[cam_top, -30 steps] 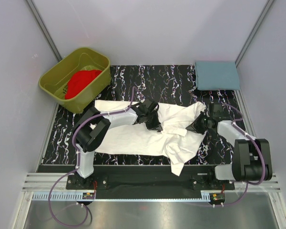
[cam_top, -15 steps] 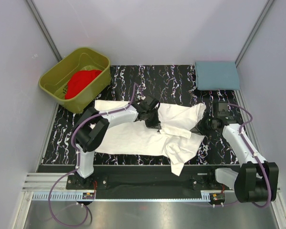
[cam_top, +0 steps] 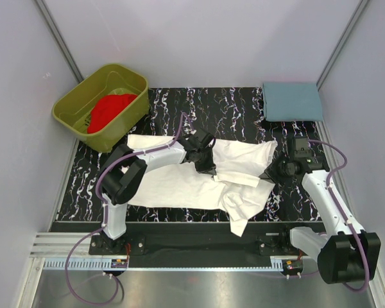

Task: Fold and stack the t-shirts
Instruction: Fold the tshirt

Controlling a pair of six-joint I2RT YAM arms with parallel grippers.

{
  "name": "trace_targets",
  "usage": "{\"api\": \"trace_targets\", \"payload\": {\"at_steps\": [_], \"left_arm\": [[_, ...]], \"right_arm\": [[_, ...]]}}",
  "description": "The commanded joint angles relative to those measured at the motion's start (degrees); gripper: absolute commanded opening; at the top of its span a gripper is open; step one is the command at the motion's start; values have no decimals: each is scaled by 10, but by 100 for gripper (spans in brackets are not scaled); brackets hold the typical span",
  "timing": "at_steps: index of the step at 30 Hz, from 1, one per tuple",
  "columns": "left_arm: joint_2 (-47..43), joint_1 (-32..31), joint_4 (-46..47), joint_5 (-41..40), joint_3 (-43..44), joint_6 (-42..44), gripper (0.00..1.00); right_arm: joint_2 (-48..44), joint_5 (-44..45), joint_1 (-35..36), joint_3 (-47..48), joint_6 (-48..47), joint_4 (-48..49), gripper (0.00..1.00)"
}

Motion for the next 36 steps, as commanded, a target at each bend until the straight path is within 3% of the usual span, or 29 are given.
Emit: {"api": "trace_targets", "payload": {"at_steps": [1, 9, 15, 19, 23, 24, 26, 27, 29, 36], "left_arm": [[-4, 5, -6, -16, 19, 15, 0], [-10, 4, -12, -23, 16, 22, 0], [-10, 5, -12, -16, 20, 24, 0], [-6, 5, -18, -13, 24, 28, 0], [-6, 5, -45, -38, 24, 35, 3], [-11, 5, -46, -45, 17, 34, 19], [-27, 5, -48, -53, 4, 32, 25], [-34, 5, -51, -53, 4, 33, 29], [-51, 6, -55, -54, 9, 40, 36], [-86, 80, -31, 16, 26, 67, 44]], "right_arm": [[-23, 34, 7, 25, 2, -42, 0], [-20, 116, 13, 54, -49, -87, 0], [-23, 113, 16, 84, -53, -102, 0], [-20, 78, 16, 45, -49, -46, 0], [34, 77, 15, 13, -36, 21, 12], [50, 96, 16, 17, -42, 33, 16], [98, 116, 15, 36, -54, 79, 29], [114, 115, 2, 44, -76, 118, 40], [163, 85, -33, 62, -103, 159, 49], [235, 21, -123, 101, -106, 275, 52]]}}
